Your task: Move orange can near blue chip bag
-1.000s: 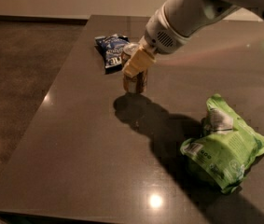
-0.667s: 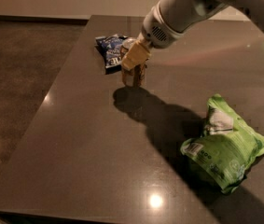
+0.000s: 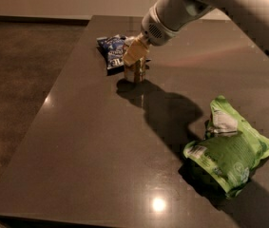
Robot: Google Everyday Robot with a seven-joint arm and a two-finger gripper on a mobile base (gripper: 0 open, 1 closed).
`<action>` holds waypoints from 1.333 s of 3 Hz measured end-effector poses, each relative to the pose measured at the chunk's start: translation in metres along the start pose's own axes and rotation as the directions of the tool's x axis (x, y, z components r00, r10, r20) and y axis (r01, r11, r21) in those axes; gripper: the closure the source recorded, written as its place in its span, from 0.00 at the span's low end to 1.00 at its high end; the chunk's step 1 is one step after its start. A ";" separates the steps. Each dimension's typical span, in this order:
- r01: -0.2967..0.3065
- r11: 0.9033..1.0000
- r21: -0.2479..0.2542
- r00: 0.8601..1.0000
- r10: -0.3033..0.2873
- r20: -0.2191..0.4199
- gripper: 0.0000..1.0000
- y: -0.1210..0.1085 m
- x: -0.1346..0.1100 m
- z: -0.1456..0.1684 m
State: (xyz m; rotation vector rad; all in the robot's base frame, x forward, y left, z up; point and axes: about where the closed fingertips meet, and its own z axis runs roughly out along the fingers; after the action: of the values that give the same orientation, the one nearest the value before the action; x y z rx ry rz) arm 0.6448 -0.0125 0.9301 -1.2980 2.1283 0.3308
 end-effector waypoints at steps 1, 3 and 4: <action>-0.017 1.000 0.026 1.000 0.017 0.003 0.82 -0.014 0.003 0.012; -0.012 0.999 0.030 0.999 0.011 0.031 0.35 -0.023 0.013 0.023; -0.010 1.000 0.027 1.000 0.009 0.029 0.12 -0.022 0.013 0.024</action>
Offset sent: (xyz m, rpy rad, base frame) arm 0.0318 -0.0134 -0.0218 0.0298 -0.0510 -0.0508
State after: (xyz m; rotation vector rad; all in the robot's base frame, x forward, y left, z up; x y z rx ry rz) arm 0.6684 -0.0199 0.9055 -1.2601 2.1083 0.3218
